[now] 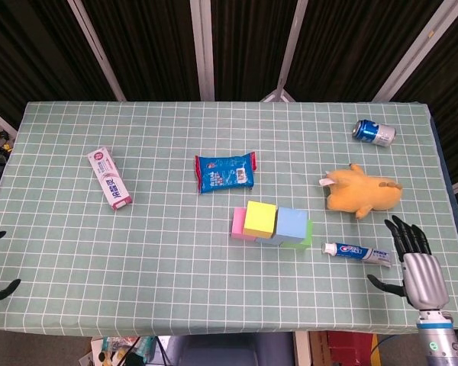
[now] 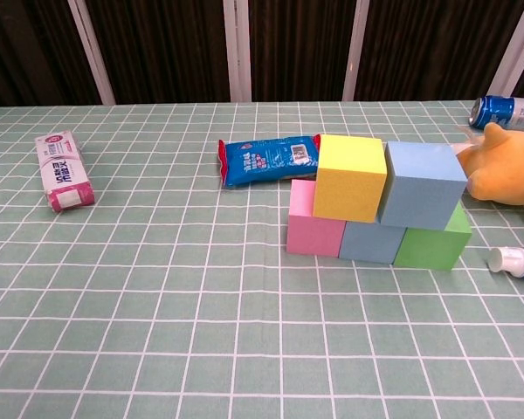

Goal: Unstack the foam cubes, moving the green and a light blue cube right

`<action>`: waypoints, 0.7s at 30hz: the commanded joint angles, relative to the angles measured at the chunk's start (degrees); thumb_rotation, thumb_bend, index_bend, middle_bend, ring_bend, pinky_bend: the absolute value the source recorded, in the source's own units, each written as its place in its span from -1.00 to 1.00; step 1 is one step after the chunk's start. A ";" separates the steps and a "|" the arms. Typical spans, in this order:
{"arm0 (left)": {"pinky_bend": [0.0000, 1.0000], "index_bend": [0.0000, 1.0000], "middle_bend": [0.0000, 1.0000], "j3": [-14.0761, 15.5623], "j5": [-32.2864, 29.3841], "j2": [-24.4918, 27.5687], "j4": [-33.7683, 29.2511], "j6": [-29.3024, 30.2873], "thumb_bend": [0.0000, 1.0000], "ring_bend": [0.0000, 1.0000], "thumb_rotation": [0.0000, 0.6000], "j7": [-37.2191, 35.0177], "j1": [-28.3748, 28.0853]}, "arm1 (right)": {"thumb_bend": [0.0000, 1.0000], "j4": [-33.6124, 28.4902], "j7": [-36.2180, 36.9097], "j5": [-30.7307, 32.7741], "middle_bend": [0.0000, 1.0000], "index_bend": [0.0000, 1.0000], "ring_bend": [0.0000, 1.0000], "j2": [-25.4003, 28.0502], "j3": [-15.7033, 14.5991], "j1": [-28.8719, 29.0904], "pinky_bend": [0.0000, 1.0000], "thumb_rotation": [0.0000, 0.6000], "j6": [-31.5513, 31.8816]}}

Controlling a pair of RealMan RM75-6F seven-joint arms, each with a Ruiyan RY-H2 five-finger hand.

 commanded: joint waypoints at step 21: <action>-1.00 -0.63 -1.00 -0.39 -0.56 0.13 -0.15 0.30 -0.79 -1.00 1.00 -0.07 0.06 | -0.77 -5.63 -10.57 13.58 -0.99 -0.97 -0.87 -11.05 4.05 6.56 -1.00 1.00 -9.02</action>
